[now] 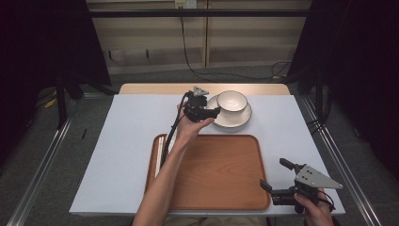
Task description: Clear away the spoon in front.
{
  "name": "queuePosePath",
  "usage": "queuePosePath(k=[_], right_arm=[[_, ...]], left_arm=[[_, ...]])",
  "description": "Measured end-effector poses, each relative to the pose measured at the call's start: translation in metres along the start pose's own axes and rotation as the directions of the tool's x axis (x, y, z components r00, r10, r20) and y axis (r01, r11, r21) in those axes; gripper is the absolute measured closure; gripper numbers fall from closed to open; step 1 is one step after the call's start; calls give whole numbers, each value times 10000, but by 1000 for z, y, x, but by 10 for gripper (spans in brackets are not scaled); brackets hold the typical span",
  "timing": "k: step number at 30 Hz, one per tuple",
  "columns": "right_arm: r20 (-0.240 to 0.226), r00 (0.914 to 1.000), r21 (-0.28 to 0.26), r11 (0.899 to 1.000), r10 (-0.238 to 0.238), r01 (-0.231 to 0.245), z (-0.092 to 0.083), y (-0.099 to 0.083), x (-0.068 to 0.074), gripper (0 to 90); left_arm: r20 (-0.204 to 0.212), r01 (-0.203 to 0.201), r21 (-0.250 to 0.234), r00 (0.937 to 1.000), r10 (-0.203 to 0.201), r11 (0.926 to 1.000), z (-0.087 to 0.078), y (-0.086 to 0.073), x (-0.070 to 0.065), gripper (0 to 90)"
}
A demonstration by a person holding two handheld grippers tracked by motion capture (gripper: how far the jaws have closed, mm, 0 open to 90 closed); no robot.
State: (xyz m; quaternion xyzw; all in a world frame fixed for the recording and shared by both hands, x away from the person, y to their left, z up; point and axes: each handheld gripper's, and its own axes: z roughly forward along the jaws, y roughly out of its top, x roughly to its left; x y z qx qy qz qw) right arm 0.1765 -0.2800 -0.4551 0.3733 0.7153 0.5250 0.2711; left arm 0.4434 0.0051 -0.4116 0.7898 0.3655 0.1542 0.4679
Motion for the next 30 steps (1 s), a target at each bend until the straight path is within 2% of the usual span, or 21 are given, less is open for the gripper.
queuePosePath(k=[9,12,13,14,15,17,20,21,23,25,27,29,30], right_arm=[[18,10000,-31,10000,16,-16,0,0,0,0],[6,10000,-39,10000,22,-22,0,0,0,0],[-11,10000,-39,10000,21,-21,0,0,0,0],[-19,10000,-41,10000,18,-18,0,0,0,0],[-16,10000,-67,10000,48,-48,0,0,0,0],[-2,10000,-96,9999,61,-61,0,0,-1,0],[61,9999,-48,9999,120,-120,0,-1,-2,0],[21,9999,-11,9999,126,-126,0,-1,-2,0],[30,9999,-24,9999,131,-131,0,-1,-2,0],[66,9999,-89,9999,130,-130,0,-1,-2,0],[42,9999,-72,9999,130,-130,0,-1,-2,0],[46,9999,-67,9999,111,-111,-1,-1,-2,0],[-7,9999,-41,9999,126,-126,-2,-1,-2,0]], left_arm=[[147,-118,215,9998,114,9997,14,13,1,354],[53,-191,320,9998,190,9993,21,16,0,362],[32,-141,306,9999,140,9994,23,16,0,369],[-40,-264,334,9996,266,9991,23,17,0,370],[-7,-178,135,9998,178,9998,24,18,-1,381],[43,-218,132,9998,218,9997,27,20,-1,386],[-59,-413,492,9991,417,9979,36,24,2,387],[-90,-330,480,9994,334,9983,40,24,3,400],[-146,-316,852,9993,330,9959,47,25,7,402],[-219,-117,978,9997,139,9951,53,24,9,408],[-260,-107,1025,9996,134,9947,59,23,9,408],[-278,-178,1489,9994,222,9887,62,22,11,405],[-268,-51,1440,9996,91,9896,65,22,11,405]])
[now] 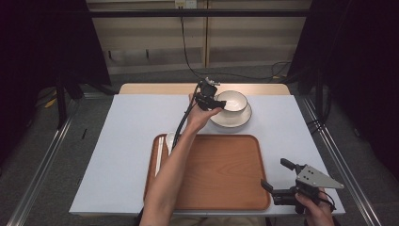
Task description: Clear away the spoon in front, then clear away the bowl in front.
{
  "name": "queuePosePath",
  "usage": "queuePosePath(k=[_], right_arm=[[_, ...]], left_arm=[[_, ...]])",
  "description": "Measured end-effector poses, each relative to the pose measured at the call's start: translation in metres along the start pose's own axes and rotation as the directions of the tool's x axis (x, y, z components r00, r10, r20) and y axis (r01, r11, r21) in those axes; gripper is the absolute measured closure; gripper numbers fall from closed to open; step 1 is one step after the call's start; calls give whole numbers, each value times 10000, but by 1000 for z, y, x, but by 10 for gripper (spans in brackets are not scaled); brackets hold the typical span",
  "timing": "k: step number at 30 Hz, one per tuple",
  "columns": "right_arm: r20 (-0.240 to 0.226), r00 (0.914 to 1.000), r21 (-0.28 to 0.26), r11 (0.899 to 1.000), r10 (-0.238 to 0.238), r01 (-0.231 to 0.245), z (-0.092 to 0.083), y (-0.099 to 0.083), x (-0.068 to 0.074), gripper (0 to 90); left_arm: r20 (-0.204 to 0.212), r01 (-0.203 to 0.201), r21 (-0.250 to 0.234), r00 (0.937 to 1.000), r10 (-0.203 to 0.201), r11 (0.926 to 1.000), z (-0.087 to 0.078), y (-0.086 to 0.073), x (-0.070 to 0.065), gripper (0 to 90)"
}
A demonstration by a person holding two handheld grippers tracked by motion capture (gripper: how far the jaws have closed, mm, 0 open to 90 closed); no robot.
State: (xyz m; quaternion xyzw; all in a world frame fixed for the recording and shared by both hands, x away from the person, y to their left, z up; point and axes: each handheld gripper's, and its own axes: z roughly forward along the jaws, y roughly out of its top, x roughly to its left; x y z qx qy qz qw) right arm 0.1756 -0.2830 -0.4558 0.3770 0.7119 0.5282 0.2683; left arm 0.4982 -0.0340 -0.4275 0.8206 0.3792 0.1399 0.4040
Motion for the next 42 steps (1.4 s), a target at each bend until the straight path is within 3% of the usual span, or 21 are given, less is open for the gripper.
queuePosePath(k=[1,3,7,13,15,17,19,22,24,26,28,31,32,34,35,37,38,40,42], right_arm=[[43,10000,-38,10000,-6,6,0,0,0,0],[57,10000,-65,10000,32,-32,-1,0,1,0],[31,10000,-94,10000,6,-6,-1,1,1,0],[-59,10000,-91,9999,60,-60,1,1,0,0],[-78,10000,-90,10000,28,-29,1,1,0,0],[-95,10000,-64,10000,-30,29,0,1,0,0],[-50,10000,-90,10000,3,-4,0,1,-1,0],[-61,10000,-58,10000,26,-27,0,1,0,0],[-91,10000,-45,10000,5,-5,1,1,0,0],[-110,9999,-64,10000,0,-1,1,1,0,0],[-76,10000,-68,10000,35,-36,1,1,-1,0],[-117,9999,-80,9999,74,-75,0,1,-1,0],[-89,10000,-87,10000,19,-20,-1,1,0,0],[-184,9998,-47,10000,31,-32,-1,1,0,0],[-171,9998,-50,10000,36,-37,0,1,0,0],[-146,9999,-50,10000,21,-22,0,0,0,0],[-122,9999,-31,10000,24,-24,0,0,0,0],[-65,9999,-37,10000,79,-79,-1,0,1,0],[-107,9999,-20,10000,61,-61,-2,0,0,0]], left_arm=[[-148,-28,158,9999,30,9999,1,0,0,404],[-18,123,198,9999,-123,9997,6,1,2,399],[-135,109,494,9999,-102,9987,14,2,2,399],[324,492,655,9981,-514,9966,19,2,2,420],[365,292,941,9988,-327,9951,19,4,2,432],[477,556,901,9971,-601,9944,19,4,2,446],[499,542,1075,9970,-598,9927,18,4,4,453],[584,578,1152,9962,-648,9917,17,4,6,500],[671,933,1159,9926,-1015,9889,17,3,7,523],[757,1018,1162,9909,-1110,9880,19,2,8,550],[704,876,1349,9927,-977,9870,20,3,9,557],[833,1142,1571,9882,-1284,9810,22,2,11,588],[976,1053,1921,9873,-1257,9757,23,2,12,590],[523,918,1797,9933,-1027,9794,25,1,9,656],[625,835,2008,9932,-978,9761,26,0,9,673],[627,917,1879,9925,-1051,9779,26,-2,10,671],[646,1066,1931,9905,-1211,9754,25,-2,11,698],[560,1254,1693,9891,-1365,9776,25,-2,12,740],[599,1233,1878,9888,-1367,9744,25,-2,13,763]])
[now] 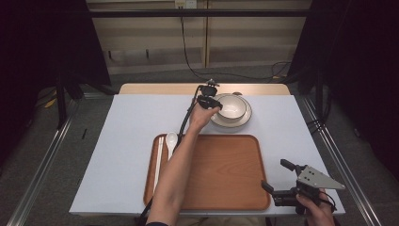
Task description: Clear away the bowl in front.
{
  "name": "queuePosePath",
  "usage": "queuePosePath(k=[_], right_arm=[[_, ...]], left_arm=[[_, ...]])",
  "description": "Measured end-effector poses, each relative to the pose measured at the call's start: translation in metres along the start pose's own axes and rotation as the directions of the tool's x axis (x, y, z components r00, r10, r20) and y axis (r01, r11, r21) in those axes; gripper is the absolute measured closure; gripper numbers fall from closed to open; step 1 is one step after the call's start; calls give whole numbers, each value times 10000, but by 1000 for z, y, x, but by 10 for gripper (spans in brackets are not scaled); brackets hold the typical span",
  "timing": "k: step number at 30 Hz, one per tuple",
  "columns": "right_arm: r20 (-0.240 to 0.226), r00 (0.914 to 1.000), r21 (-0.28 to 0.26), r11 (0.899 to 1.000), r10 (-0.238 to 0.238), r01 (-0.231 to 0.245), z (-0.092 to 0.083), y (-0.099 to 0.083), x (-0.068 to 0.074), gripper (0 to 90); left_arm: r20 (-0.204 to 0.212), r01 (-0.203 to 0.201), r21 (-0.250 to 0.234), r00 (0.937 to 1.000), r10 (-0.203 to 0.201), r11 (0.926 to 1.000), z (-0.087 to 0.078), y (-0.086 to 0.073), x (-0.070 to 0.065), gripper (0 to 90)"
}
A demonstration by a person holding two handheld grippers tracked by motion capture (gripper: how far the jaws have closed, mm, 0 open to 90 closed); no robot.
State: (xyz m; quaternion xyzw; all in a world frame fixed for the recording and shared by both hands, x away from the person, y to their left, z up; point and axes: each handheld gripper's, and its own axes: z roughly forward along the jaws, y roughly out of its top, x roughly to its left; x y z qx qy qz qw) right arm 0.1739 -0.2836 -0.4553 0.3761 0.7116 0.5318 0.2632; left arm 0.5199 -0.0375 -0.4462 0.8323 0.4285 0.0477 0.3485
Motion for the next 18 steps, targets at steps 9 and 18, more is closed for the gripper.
queuePosePath(k=[9,18], right_arm=[[159,9999,-31,10000,33,-33,-1,0,0,0],[169,9999,-75,10000,1,0,-1,0,-1,0]], left_arm=[[-134,-9,273,9999,12,9996,4,0,0,812],[-259,425,267,9988,-418,9987,3,1,1,830]])
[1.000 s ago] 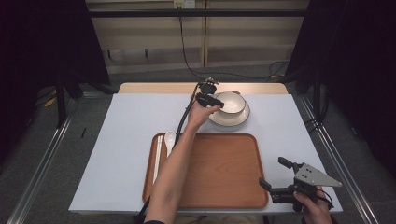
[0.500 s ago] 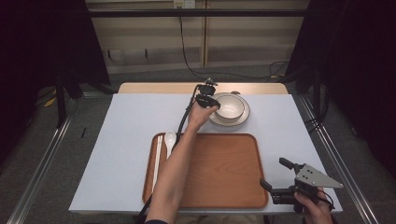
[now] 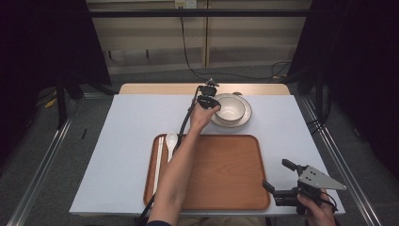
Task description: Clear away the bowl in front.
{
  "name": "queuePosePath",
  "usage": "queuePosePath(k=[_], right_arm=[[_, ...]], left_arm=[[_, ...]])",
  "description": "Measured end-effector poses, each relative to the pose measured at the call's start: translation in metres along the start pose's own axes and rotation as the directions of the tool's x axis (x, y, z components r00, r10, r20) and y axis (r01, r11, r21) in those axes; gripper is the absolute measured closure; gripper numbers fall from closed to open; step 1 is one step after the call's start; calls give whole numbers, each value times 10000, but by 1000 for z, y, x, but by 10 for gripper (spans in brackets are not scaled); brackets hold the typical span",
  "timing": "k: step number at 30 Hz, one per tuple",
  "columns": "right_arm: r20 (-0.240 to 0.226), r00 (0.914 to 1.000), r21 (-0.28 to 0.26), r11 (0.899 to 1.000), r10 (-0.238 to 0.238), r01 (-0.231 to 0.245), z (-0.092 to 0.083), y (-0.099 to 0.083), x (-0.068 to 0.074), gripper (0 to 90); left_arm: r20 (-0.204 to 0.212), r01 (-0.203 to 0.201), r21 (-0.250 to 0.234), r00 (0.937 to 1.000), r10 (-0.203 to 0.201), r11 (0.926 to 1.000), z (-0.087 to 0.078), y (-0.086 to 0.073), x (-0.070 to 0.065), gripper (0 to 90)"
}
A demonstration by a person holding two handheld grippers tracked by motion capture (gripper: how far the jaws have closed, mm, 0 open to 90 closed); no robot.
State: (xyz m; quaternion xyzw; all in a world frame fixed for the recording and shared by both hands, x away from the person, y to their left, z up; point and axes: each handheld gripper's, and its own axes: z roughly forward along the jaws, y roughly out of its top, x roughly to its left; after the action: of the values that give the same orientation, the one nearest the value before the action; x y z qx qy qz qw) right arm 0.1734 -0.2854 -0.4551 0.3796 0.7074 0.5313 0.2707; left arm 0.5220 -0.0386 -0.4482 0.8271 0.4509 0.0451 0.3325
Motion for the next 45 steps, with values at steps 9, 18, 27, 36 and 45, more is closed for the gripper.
queuePosePath(k=[9,18,27,36,45], right_arm=[[-24,10000,37,10000,5,-5,0,0,1,0],[-14,10000,2,10000,-28,28,-1,0,1,0],[33,10000,32,10000,-19,19,0,0,0,0],[132,9999,-30,10000,-7,8,0,1,2,0],[92,9999,14,10000,-47,47,0,1,2,0]], left_arm=[[181,411,-334,9990,-405,9986,-5,1,5,827],[131,601,-465,9981,-595,9971,-12,-2,9,825],[335,549,-837,9981,-523,9950,-32,-5,12,825],[544,202,-964,9984,-150,9951,-48,-18,5,825],[372,54,-1341,9993,-4,9909,-73,-31,8,825]])
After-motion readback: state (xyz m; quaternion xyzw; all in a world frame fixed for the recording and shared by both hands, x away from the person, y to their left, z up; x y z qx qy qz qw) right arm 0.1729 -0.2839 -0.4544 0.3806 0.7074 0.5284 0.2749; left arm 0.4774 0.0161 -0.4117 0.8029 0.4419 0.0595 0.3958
